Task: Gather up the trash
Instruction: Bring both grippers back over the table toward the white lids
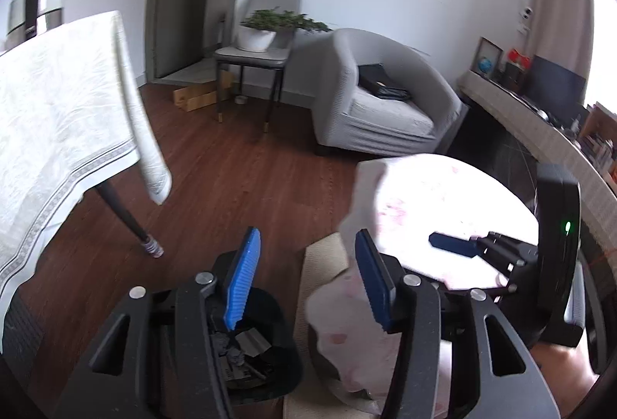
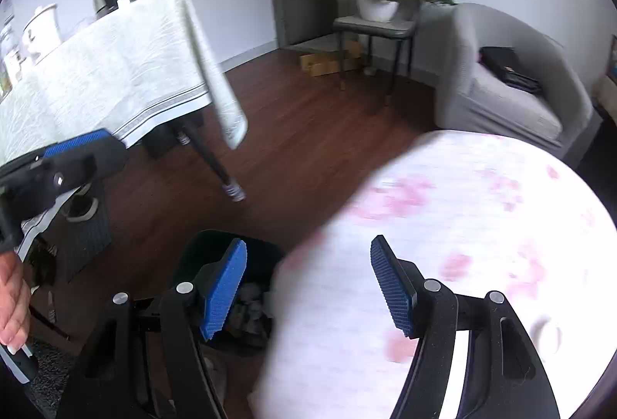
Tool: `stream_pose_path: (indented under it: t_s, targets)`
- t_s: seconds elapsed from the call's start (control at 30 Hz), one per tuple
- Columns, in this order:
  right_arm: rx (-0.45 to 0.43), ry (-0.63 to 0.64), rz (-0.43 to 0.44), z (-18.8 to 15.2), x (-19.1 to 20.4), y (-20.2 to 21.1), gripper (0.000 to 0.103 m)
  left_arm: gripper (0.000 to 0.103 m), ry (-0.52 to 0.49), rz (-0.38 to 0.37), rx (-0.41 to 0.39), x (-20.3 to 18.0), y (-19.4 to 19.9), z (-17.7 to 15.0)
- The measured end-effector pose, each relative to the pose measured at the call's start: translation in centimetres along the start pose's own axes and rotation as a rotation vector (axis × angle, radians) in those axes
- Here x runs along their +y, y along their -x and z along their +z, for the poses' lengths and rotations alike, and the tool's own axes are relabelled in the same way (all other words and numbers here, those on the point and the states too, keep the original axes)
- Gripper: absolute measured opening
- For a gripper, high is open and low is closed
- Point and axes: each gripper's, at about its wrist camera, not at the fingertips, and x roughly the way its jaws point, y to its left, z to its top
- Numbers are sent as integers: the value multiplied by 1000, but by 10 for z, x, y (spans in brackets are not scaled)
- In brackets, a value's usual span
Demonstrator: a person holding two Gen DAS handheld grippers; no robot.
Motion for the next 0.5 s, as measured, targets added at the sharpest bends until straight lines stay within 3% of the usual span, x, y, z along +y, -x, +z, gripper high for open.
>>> stream_pose_path:
  t_s: [0.5]
  targets:
    - [-10, -125, -165, -35, -105, 44, 68, 61, -89, -69, 60, -79, -37, -14]
